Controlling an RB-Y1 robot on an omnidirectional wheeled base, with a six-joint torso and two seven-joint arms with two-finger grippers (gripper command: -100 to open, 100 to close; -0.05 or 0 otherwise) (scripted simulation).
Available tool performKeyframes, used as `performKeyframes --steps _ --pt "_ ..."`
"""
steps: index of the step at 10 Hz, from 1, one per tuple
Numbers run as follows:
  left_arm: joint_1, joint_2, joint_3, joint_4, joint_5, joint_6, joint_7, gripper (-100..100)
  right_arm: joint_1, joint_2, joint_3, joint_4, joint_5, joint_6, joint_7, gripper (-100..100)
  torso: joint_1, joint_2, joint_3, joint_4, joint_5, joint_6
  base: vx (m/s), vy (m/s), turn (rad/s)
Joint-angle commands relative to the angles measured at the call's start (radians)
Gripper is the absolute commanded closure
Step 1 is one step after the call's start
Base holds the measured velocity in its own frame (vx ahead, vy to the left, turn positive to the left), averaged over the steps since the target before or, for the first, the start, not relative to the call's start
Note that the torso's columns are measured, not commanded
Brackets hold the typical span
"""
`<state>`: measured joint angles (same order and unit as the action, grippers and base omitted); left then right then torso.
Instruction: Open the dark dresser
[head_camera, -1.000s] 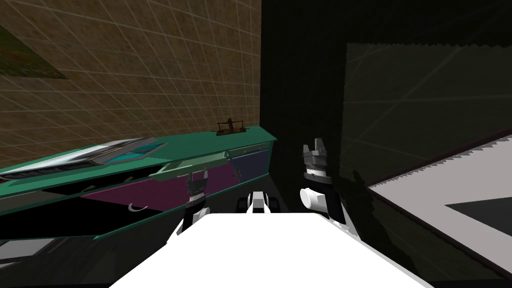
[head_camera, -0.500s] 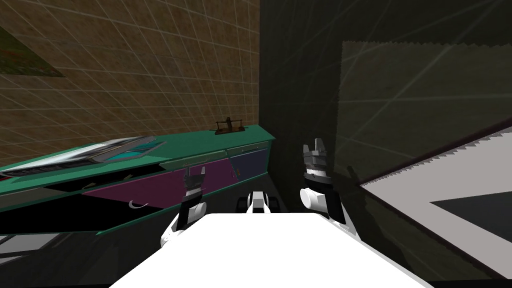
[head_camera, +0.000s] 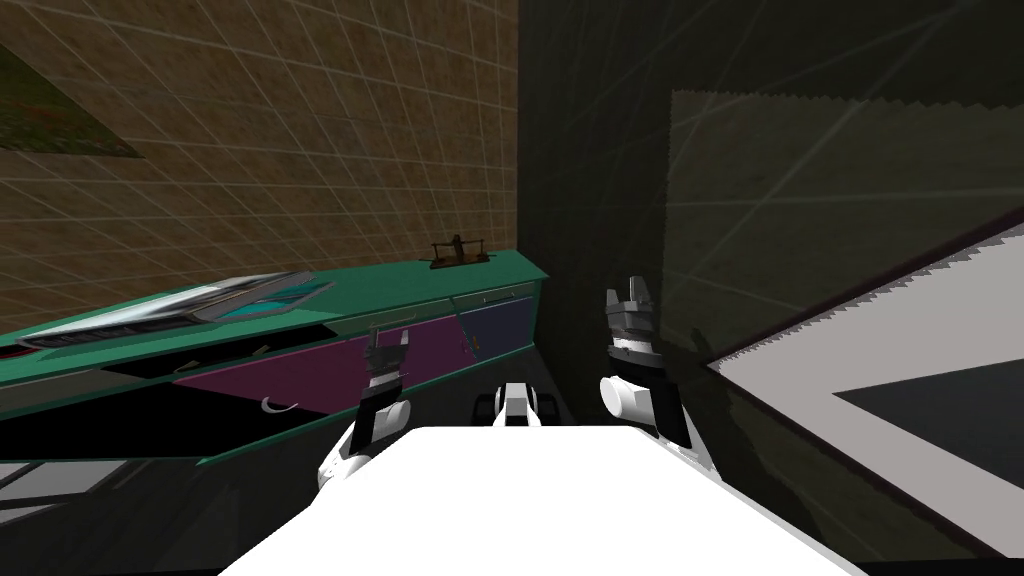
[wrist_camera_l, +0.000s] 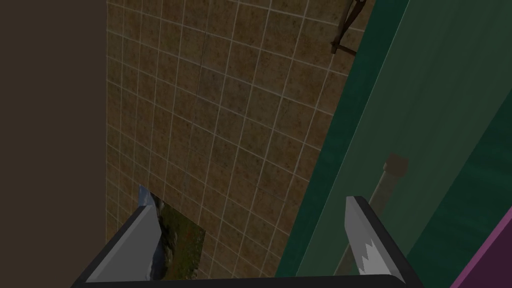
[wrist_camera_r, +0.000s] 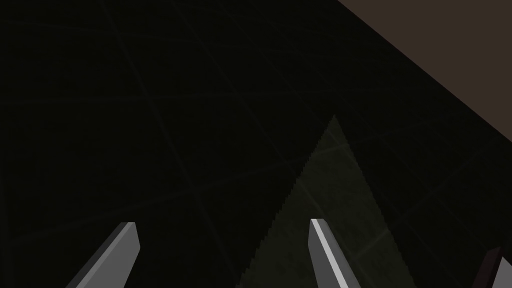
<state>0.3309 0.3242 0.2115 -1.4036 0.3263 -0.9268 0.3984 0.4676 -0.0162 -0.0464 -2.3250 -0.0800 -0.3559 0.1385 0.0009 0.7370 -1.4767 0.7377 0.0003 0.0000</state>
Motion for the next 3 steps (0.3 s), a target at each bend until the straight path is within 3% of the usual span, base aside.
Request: performKeyframes --steps 1,3 --pt "0.000 0.000 0.000 0.000 0.000 0.000 0.000 0 0.000 0.000 0.000 0.000 0.000 0.000 0.000 0 -0.001 0.001 0.000 0.000 0.000 0.000 0.000 0.000 0.000" --pt "0.000 0.000 0.000 0.000 0.000 0.000 0.000 0 0.000 0.000 0.000 0.000 0.000 0.000 0.000 0 -0.001 0.001 0.001 0.000 0.000 0.000 0.000 0.000 0.000"
